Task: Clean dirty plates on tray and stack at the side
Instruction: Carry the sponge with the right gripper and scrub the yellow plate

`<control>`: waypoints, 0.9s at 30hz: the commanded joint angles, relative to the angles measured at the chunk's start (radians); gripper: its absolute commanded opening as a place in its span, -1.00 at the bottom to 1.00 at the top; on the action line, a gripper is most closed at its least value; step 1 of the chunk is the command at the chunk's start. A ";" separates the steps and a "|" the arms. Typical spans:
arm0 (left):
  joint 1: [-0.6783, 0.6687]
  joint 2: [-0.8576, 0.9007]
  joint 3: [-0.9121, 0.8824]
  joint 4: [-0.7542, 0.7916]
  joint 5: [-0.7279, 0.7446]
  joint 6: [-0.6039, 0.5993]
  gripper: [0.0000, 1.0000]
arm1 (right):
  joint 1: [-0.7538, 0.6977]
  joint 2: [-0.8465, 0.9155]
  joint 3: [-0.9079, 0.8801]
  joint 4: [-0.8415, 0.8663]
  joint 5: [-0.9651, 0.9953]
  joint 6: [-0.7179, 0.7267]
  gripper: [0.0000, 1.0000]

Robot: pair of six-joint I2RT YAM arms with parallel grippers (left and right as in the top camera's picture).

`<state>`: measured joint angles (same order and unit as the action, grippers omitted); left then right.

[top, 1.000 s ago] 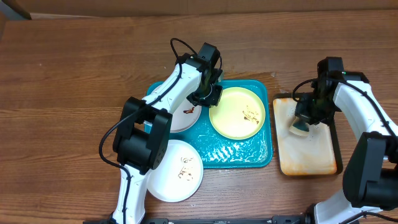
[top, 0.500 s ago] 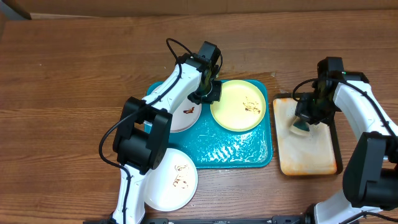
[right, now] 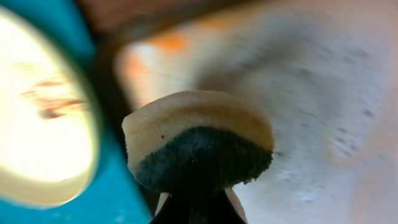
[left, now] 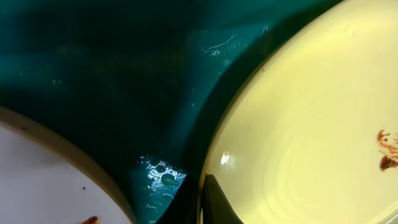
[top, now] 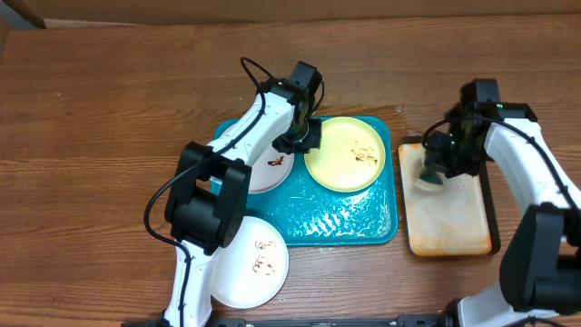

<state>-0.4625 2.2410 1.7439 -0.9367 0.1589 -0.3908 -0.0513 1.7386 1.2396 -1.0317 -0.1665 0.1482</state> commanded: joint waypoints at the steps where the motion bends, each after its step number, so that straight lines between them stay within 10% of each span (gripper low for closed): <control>1: 0.001 0.014 0.020 -0.009 -0.043 -0.021 -0.92 | 0.066 -0.084 0.064 0.030 -0.167 -0.095 -0.92; 27: -0.003 0.014 0.021 -0.029 -0.008 -0.016 -0.92 | 0.445 0.228 0.049 0.519 -0.279 0.306 -0.92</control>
<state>-0.4633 2.2410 1.7466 -0.9585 0.1562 -0.3908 0.3889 1.9400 1.2823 -0.5282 -0.4397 0.4011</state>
